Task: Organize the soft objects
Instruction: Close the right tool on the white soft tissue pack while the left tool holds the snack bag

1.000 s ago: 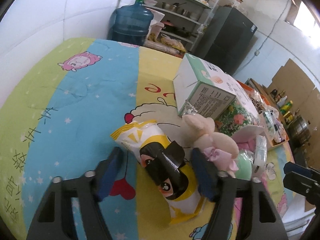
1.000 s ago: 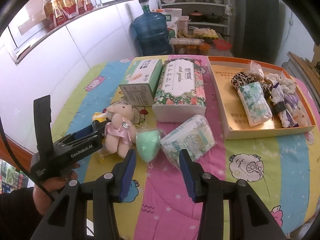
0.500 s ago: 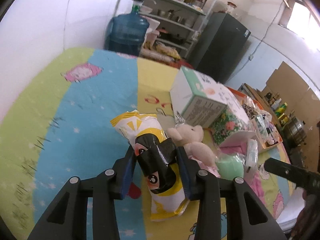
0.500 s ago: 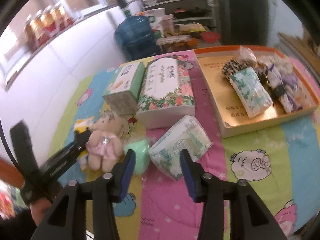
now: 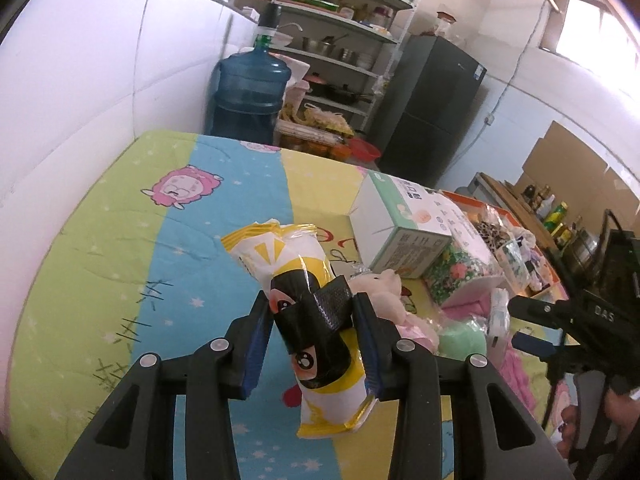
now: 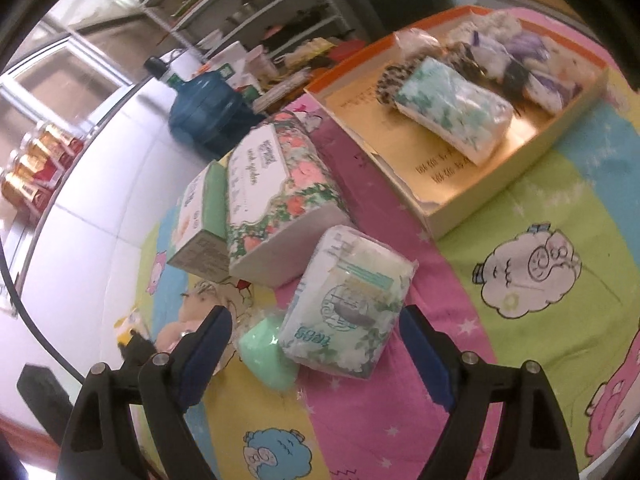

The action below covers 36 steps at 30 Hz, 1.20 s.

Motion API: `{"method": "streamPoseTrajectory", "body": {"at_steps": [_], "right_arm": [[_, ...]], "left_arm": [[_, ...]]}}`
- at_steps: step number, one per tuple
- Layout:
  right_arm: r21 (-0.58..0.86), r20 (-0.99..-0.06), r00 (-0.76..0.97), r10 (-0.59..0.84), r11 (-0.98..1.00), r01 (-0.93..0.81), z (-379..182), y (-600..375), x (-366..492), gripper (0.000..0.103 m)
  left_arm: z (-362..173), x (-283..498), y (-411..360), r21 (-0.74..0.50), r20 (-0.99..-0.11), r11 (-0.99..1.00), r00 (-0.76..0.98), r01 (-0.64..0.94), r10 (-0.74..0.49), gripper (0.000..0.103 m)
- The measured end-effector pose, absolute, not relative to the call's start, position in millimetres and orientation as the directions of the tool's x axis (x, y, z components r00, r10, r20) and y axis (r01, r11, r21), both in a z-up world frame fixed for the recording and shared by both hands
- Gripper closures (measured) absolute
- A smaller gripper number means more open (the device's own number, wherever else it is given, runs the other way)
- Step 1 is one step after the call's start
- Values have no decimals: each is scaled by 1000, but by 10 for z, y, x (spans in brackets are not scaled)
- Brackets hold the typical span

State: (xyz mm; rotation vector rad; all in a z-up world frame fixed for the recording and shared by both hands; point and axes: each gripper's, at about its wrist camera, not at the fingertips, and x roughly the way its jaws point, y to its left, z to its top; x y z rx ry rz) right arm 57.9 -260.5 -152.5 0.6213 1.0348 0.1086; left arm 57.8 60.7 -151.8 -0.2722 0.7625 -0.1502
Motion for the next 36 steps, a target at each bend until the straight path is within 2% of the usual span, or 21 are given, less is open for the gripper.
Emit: {"method": "streamPoseTrajectory", "body": {"at_steps": [8,21,24,25,26,36], "right_arm": [[489,-789,524,321,844,219,-1567,-2486,588,17],[466,-816,491,306,850,245,-1714,-2464,655,18],[466,-817,492,302,848,254,-1713,-2475,663,33],[479,-811,493,313,840,254,-1720,-2501,655,46],[493,-804,496,327,833,251,-1727,-2534,641,49],[472,-800,510,316,856,211,-1574,-2608,526,50]], "left_arm": [[-1372,431,852,-314,-606,948,757,56,-245,62],[-1314,273,1092,-300,-606,953,765,34,-218,62],[-1311,249,1082,-295,-611,955,760,39,-220,62],[-1310,241,1076,-293,-612,955,759,39,-219,62],[-1308,236,1068,-292,-613,956,759,39,-219,62],[-1224,236,938,-281,-601,957,763,77,-238,62]]}}
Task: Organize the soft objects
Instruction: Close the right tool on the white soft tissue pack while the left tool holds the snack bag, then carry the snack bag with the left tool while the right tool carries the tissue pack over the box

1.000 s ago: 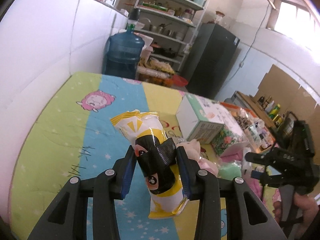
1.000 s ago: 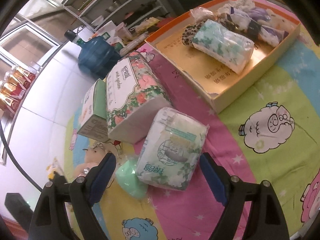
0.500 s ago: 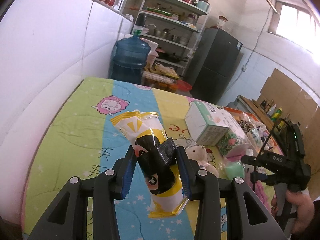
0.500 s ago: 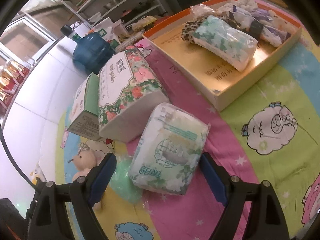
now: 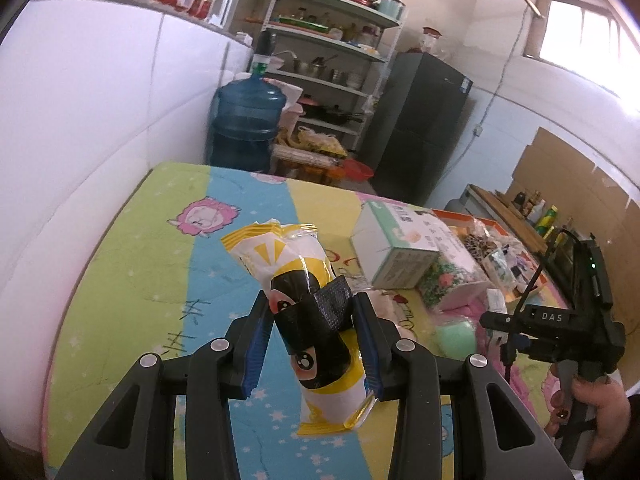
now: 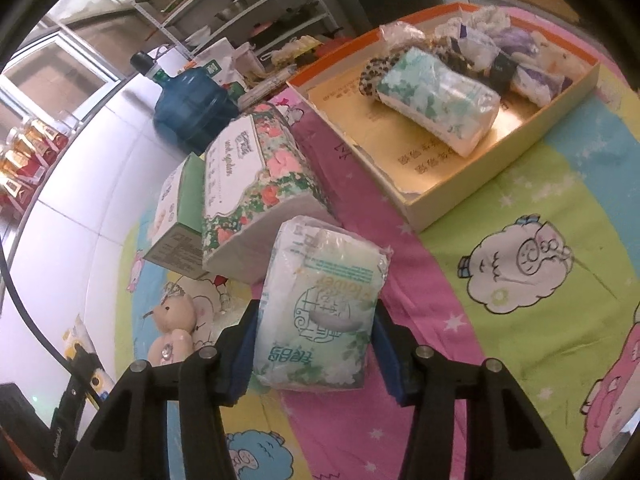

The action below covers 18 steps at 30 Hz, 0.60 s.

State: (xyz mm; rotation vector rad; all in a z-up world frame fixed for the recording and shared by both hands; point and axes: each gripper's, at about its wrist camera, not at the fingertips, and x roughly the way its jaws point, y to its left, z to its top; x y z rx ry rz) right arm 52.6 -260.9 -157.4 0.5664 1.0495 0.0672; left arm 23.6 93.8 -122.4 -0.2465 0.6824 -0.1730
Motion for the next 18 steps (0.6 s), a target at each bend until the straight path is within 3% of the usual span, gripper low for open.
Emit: {"method": "streamPoseTrajectory", "body": {"at_steps": [18], "right_arm": [[351,-752,628,199,928,126,-980,-2842,247,51]], "left_arm": [[-1038,244,263,-271,-579,932,732,242,-359,62]]}}
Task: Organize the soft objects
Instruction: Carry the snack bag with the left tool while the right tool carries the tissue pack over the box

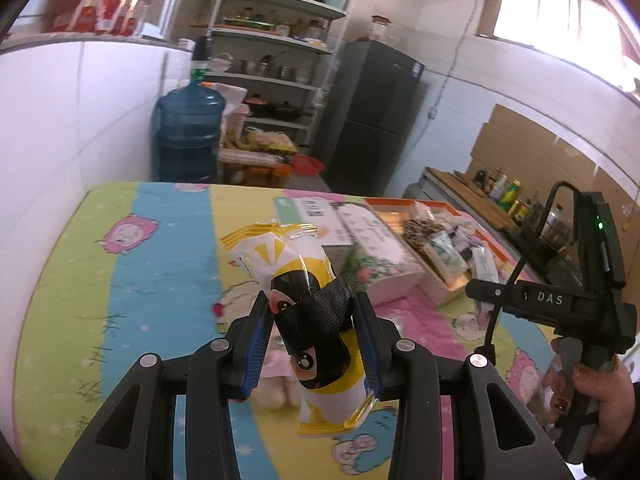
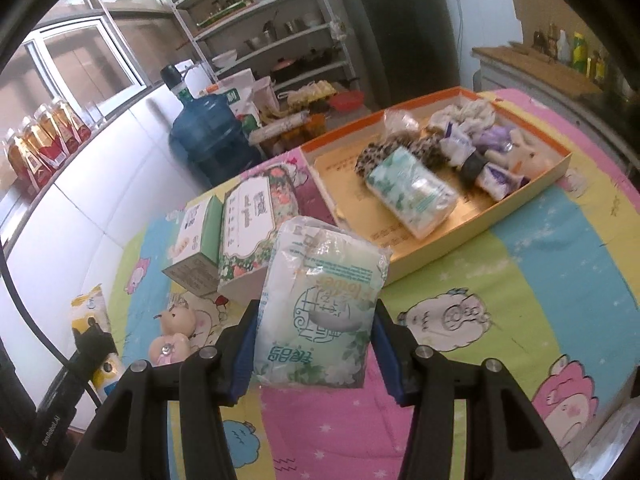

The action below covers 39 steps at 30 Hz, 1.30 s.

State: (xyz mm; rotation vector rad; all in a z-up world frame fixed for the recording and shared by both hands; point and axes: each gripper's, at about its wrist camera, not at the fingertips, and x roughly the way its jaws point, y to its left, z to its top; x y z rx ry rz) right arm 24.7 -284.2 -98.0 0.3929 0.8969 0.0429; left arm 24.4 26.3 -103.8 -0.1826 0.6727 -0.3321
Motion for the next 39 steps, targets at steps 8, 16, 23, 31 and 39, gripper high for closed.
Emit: {"method": "streamPoseTrajectory", "body": {"at_steps": [8,16,23,31,39], "right_arm": [[337,-734,659,165,931,143,-849,-3060,85,51],[335,-725,677,126,923,188,-789,-3368,-16,51],[338,-718,689,95,914,227,-755,-3658,-61,51],[305,-710,702,46,920,248,-673,-3910,-63,51],[239,-703,712,0,942,237,-593,-4094,-6,51]], "left_arm": [[-966,261,-142,-268,-577,906,698,328,-424,62],[-899,303,-543,-256,-581,885,669,389,-463,62],[-813,380,-880,-241,-578,874,661,423,-479,62],[-737,463,-1250,-225,-577,866,656,446,-487,62],[-724,572,-1574,-222,-583,865,649,451,-488,62]]}}
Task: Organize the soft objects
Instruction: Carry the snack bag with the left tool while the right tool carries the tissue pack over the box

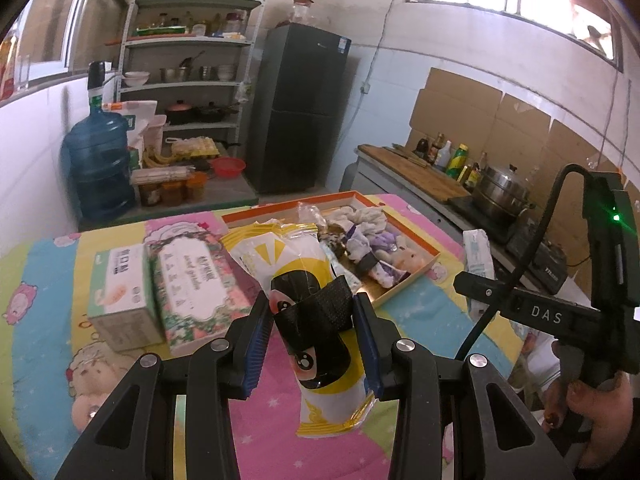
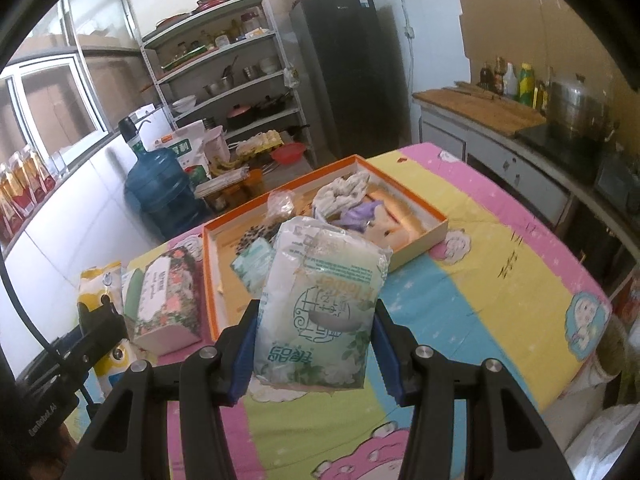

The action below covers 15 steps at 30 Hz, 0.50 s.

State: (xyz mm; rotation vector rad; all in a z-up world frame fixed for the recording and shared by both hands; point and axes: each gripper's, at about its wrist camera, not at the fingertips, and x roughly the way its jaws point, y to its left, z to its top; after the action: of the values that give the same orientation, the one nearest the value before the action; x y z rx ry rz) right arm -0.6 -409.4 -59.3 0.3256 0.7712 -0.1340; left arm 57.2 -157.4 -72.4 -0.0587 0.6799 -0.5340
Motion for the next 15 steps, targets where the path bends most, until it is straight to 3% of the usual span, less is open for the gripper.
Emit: {"method": "streamPoseTrajectory", "body": {"at_steps": [15], "right_arm": [[200,-698,715,27,967,159,-577,-4412,363,51]], "left_arm": [[-736,831,-2077,-212,-602,883,656,418,-455,62]]}}
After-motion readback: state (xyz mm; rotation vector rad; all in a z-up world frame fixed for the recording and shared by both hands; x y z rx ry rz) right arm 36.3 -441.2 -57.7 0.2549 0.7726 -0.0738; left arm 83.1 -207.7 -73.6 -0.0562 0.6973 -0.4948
